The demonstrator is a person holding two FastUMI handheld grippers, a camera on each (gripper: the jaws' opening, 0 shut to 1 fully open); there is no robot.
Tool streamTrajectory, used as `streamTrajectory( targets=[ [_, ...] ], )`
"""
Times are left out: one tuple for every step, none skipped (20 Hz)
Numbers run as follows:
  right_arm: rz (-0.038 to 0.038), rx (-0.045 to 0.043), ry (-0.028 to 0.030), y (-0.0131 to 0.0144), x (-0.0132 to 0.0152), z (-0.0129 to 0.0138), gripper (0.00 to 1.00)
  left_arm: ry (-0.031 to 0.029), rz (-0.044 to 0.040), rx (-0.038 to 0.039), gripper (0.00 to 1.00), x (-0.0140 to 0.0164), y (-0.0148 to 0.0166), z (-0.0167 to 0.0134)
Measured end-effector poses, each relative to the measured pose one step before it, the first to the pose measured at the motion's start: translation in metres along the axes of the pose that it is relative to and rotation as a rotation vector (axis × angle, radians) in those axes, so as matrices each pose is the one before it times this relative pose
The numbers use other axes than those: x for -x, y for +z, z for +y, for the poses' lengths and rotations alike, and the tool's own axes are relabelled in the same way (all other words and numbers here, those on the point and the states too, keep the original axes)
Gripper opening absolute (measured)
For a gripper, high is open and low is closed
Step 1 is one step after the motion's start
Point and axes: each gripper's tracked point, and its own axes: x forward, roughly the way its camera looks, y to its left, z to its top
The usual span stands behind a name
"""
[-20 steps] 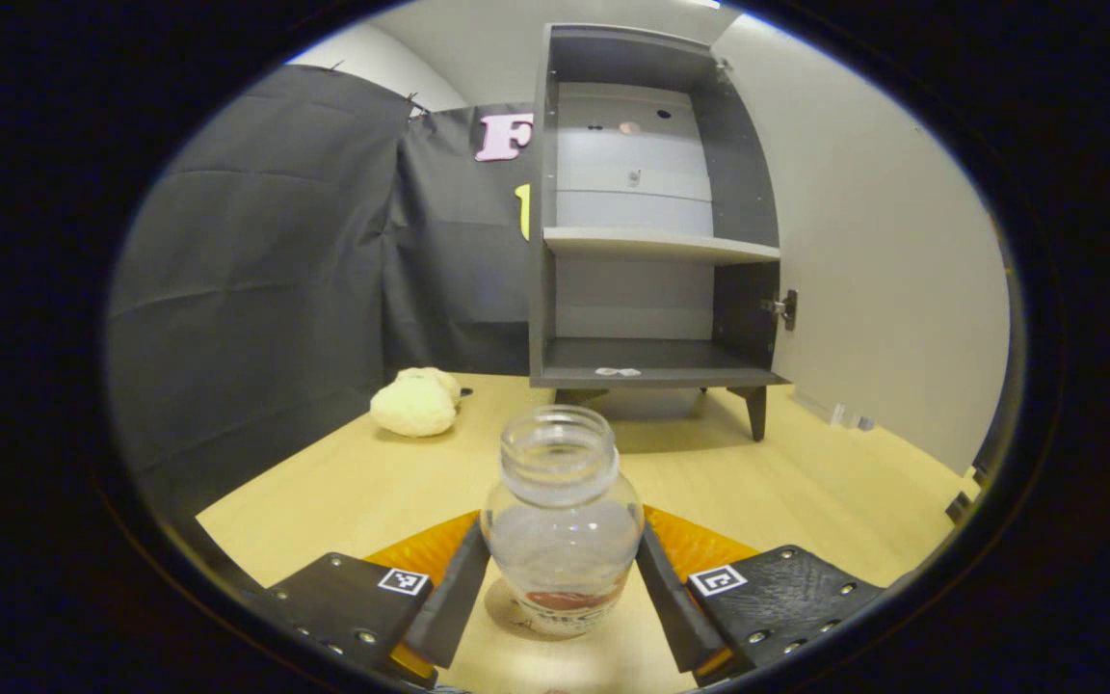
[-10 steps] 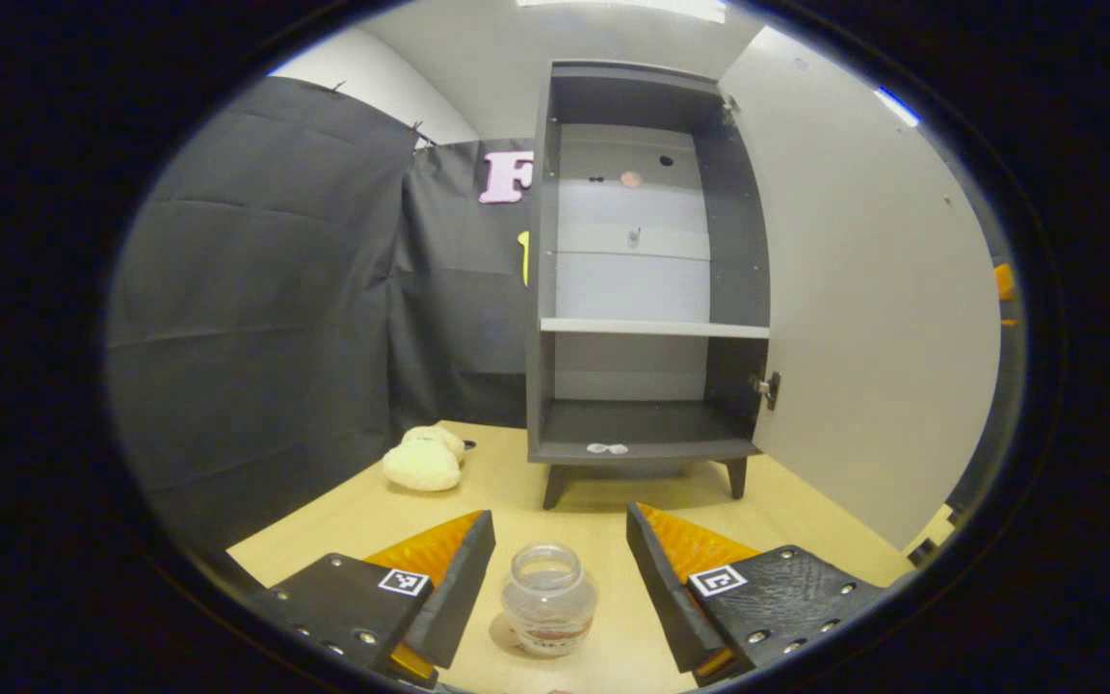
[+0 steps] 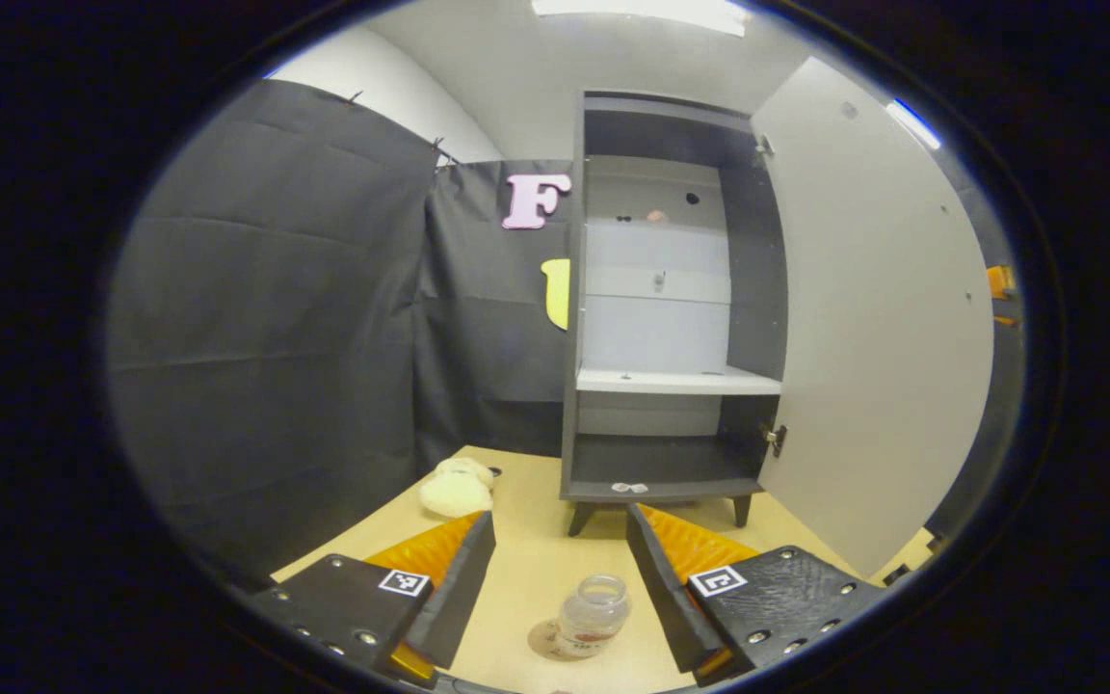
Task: Open the cabinet door with the right hand, grasp the bottle in the cabinet with the left hand and place it on the coaster, then close the cabinet door with the right hand.
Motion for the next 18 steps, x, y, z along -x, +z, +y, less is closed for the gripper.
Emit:
streamTrajectory(
  targets=[
    [0.00638, 0.01065, 0.0094, -0.00028, 0.00188, 0.01264, 0.95, 0.00824, -0.00563, 0.01309, 0.86, 0.00008, 0.00242, 0.01399],
    [-0.01798, 0.02769, -0.01804, 0.0035, 0.00073, -0.00005, 0.95, 0.00717, -0.00404, 0.00763, 0.82, -0.00005, 0.00357, 0.01248],
    [0.00293, 0.0344, -0.01702, -0.00107, -0.00307, 0.00206, 0.92, 0.00551, -0.00092, 0.00276, 0.86, -0.00125, 0.00124, 0.01072],
    [-0.0083, 0.02254, -0.01665, 0.00169, 0.00188, 0.00285, 0.91, -0.00165, -0.00208, 0.00007, 0.82, -0.0023, 0.00145, 0.0096],
    [0.00353, 0.02055, -0.00821, -0.00079, -0.00034, 0.00574, 0.92, -0.00047, 0.00084, -0.00413, 0.82, -0.00337, -0.00072, 0.00903],
    [-0.00224, 0.00874, -0.00333, 0.0019, 0.00185, 0.00757, 0.92, 0.00052, 0.00278, -0.00506, 0.82, -0.00236, 0.0003, 0.00937],
    [0.00134, 0.00128, 0.00386, -0.00052, 0.00216, 0.009, 0.92, -0.00324, -0.00189, -0.00169, 0.85, -0.00332, 0.00071, 0.00747],
    [-0.00003, -0.01032, 0.00849, 0.00012, 0.00223, 0.01128, 0.92, -0.0053, -0.00543, 0.00084, 0.82, -0.00219, 0.00211, 0.0062],
    [0.00487, -0.00785, 0.01201, -0.00285, 0.00375, 0.01314, 0.91, -0.00554, -0.00243, -0.0001, 0.82, -0.00179, -0.00079, 0.00307],
    [0.00252, -0.01188, 0.01257, -0.00121, 0.00166, 0.01202, 0.92, -0.00187, -0.0007, -0.00185, 0.86, -0.00241, -0.00048, 0.00503],
    [0.00117, -0.01241, 0.00878, -0.0006, 0.00123, 0.0098, 0.92, -0.00094, 0.00055, -0.00168, 0.82, -0.00129, -0.00006, 0.01039],
    [0.00195, -0.01048, 0.00814, 0.00018, -0.00032, 0.01002, 0.92, -0.00196, 0.00088, 0.0, 0.82, -0.00179, -0.00042, 0.00721],
    [0.00214, -0.0054, 0.01018, -0.00177, -0.0021, 0.00941, 0.92, 0.00065, 0.00117, -0.00033, 0.82, -0.0001, -0.00084, 0.0071],
    [0.00097, -0.0034, 0.00823, -0.00047, -0.00136, 0.00865, 0.92, 0.00187, 0.00252, 0.00043, 0.86, -0.00019, -0.00071, 0.00759],
    [-0.00205, -0.00247, 0.00501, -0.00099, -0.0017, 0.00713, 0.92, 0.00095, 0.00059, 0.00274, 0.86, -0.00052, -0.00118, 0.00558],
    [-0.00064, 0.00002, 0.00518, -0.00129, -0.0037, 0.00705, 0.92, 0.00036, 0.00031, 0.00191, 0.86, -0.00017, -0.00001, 0.00613],
    [0.00075, 0.00103, 0.00685, -0.00084, -0.00211, 0.0074, 0.92, 0.00186, 0.00092, -0.0003, 0.86, -0.00006, -0.00075, 0.00586],
    [-0.00008, 0.00027, 0.00648, -0.00043, -0.00211, 0.00751, 0.92, 0.00148, 0.00072, -0.00123, 0.86, -0.00042, -0.00076, 0.00581]
  ],
)
